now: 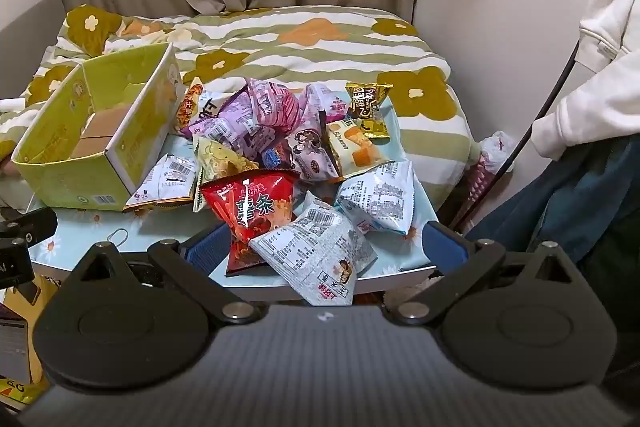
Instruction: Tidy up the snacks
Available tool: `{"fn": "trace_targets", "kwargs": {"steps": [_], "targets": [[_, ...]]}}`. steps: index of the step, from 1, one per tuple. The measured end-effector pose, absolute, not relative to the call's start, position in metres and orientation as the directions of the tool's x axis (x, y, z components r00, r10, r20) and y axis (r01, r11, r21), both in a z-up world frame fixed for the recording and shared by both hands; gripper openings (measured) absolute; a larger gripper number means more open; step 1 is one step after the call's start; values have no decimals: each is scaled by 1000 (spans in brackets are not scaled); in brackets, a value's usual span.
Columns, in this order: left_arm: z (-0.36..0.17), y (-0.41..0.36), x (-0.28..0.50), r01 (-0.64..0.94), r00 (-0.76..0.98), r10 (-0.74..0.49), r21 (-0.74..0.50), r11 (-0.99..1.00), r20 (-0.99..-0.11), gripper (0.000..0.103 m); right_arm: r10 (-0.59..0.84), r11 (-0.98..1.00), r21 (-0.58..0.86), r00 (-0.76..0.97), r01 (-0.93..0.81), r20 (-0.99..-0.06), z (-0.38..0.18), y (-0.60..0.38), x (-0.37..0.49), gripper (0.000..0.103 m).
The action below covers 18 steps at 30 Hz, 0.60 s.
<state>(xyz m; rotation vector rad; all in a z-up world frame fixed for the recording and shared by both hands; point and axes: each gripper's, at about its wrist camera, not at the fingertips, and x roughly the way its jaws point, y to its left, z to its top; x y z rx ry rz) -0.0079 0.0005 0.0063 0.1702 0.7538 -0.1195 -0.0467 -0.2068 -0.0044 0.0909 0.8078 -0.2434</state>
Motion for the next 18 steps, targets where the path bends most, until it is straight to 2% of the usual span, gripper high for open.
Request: {"fn": "trace_targets", "kwargs": {"steps": [18], "targets": [[8,-2,-10,170,727,-50,110,979,-685,103,-177,970,-12,670,244,-721,-4,-208,-46,103]]}}
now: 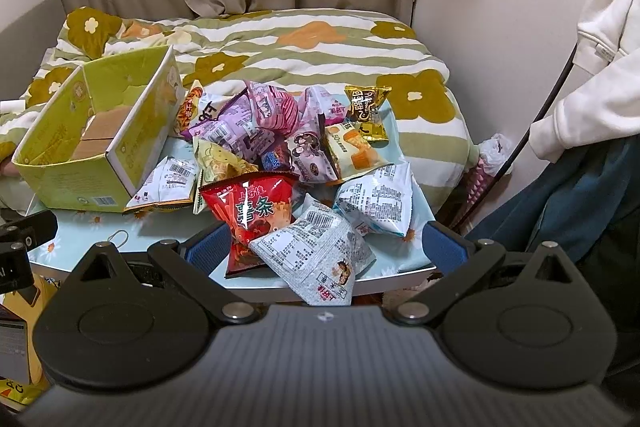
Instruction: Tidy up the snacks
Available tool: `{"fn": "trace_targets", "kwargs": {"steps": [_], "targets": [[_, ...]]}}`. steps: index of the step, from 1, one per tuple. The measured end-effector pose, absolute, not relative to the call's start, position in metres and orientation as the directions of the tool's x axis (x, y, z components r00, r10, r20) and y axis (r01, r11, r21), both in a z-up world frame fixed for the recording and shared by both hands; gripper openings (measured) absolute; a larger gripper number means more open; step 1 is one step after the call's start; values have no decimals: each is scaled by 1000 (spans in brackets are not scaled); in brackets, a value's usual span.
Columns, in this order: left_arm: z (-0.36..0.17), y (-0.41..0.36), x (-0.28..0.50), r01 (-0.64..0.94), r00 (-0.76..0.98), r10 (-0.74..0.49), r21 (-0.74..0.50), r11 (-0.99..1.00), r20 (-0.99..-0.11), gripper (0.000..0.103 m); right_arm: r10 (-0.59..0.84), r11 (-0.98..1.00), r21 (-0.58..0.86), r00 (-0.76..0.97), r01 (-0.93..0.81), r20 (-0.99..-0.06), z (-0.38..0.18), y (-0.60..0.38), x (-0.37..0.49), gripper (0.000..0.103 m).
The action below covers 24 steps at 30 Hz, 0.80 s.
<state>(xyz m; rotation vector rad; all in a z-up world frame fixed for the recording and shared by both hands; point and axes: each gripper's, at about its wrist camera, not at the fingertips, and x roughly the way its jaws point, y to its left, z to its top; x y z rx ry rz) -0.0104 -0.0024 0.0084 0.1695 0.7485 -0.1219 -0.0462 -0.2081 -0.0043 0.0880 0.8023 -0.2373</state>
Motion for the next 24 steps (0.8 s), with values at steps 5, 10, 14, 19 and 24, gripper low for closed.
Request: {"fn": "trace_targets", "kwargs": {"steps": [5,10,14,19,24], "targets": [[8,1,-10,167,727,-51,104,981,-685,103,-175,971,-13,669,239,-722,-3,-207,-44,103],[8,3,-8,163,726,-52,98,982,-686,103,-176,970,-14,669,241,-722,-3,-206,-42,103],[8,4,-9,160,725,-49,99,982,-687,103,-175,971,-13,669,240,-722,-4,-206,-42,103],[8,5,-8,159,725,-47,101,982,-687,103,-176,971,-14,669,240,-722,-4,-205,-40,103],[8,5,-8,159,725,-47,101,982,-687,103,-176,971,-15,670,239,-721,-4,-204,-40,103]]}}
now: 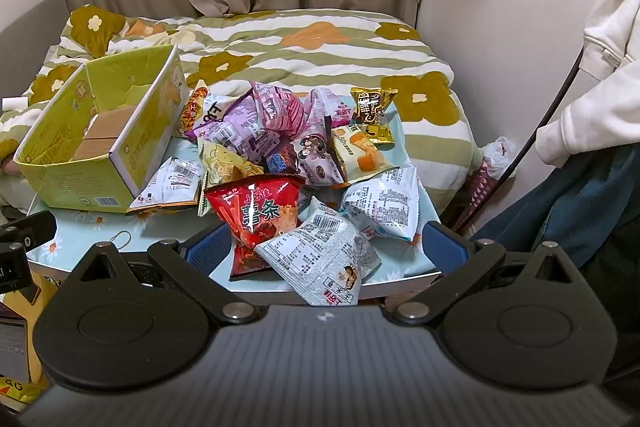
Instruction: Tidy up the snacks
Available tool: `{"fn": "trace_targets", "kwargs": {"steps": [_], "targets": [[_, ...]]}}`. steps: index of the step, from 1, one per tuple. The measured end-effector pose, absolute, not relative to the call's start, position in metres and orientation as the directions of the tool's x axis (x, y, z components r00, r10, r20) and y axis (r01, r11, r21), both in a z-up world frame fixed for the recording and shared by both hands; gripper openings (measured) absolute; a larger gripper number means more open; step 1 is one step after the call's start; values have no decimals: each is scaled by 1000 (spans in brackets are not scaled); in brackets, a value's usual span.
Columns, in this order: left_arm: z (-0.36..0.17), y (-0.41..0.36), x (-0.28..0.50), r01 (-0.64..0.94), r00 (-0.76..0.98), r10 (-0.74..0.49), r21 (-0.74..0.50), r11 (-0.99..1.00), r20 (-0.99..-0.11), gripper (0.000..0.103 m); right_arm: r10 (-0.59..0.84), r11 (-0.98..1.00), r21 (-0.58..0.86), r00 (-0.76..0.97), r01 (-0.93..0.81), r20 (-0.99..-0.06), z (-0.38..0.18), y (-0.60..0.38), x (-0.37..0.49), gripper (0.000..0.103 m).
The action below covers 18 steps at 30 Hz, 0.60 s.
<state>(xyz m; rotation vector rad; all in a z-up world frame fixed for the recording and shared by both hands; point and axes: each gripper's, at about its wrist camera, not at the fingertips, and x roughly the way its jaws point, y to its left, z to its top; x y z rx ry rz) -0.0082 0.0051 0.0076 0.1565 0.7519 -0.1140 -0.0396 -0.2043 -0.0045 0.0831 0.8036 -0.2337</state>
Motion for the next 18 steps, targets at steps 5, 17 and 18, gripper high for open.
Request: {"fn": "trace_targets", "kwargs": {"steps": [5,17,18], "targets": [[7,6,-8,158,725,-46,101,982,-688,103,-176,971,-15,670,239,-721,-5,-204,-40,103],[7,9,-6,155,722,-46,97,983,-690,103,-177,971,-16,670,238,-721,-4,-204,-39,103],[8,9,-6,155,722,-46,97,983,-690,103,-176,971,-16,671,238,-721,-4,-204,-39,103]]}}
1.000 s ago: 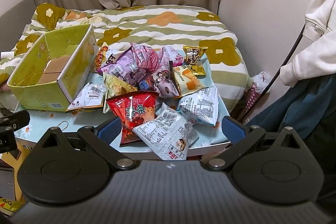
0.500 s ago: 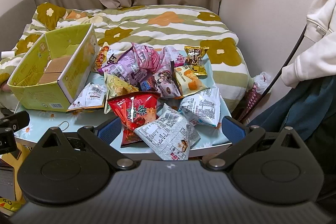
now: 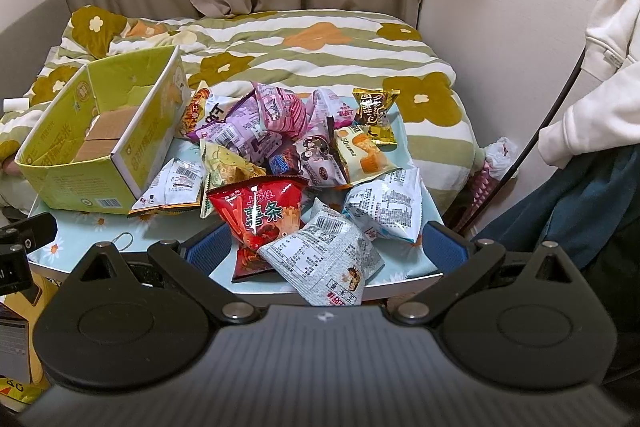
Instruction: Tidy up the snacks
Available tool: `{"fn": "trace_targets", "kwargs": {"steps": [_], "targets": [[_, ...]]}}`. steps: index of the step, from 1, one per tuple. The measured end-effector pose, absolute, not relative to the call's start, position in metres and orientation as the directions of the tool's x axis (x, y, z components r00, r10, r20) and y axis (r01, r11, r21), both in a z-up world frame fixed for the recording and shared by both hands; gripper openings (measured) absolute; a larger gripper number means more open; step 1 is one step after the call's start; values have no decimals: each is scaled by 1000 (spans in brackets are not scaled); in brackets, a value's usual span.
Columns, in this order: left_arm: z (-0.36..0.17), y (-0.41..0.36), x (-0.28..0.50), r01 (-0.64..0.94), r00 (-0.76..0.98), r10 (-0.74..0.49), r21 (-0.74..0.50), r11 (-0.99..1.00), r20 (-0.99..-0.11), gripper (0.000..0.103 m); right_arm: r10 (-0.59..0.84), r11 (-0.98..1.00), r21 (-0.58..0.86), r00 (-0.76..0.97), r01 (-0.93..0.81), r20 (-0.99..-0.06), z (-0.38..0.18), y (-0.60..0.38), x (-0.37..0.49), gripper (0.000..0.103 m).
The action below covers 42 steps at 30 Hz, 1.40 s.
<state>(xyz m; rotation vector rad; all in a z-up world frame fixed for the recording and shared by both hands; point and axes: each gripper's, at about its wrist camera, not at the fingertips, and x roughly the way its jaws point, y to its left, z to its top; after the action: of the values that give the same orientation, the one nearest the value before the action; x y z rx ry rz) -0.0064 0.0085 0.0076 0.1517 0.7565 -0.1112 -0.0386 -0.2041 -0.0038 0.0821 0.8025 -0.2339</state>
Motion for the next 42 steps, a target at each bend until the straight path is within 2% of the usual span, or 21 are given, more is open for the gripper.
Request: {"fn": "trace_targets", "kwargs": {"steps": [21,27,33,42], "targets": [[9,10,-5,155,723,-46,96,983,-689,103,-172,973,-14,679,232,-714,0,-197,-31,103],[12,4,1,212,699,-97,75,974,-709,103,-170,967,7,669,253,-724,4,-202,-33,103],[-6,-13,15,303,648,-190,20,953,-738,103,-191,950,33,665,309,-722,-4,-219,-37,103],[-45,-66,45,262,585,-223,-78,962,-780,103,-146,943,96,657,317,-740,-33,-275,-11,103]]}}
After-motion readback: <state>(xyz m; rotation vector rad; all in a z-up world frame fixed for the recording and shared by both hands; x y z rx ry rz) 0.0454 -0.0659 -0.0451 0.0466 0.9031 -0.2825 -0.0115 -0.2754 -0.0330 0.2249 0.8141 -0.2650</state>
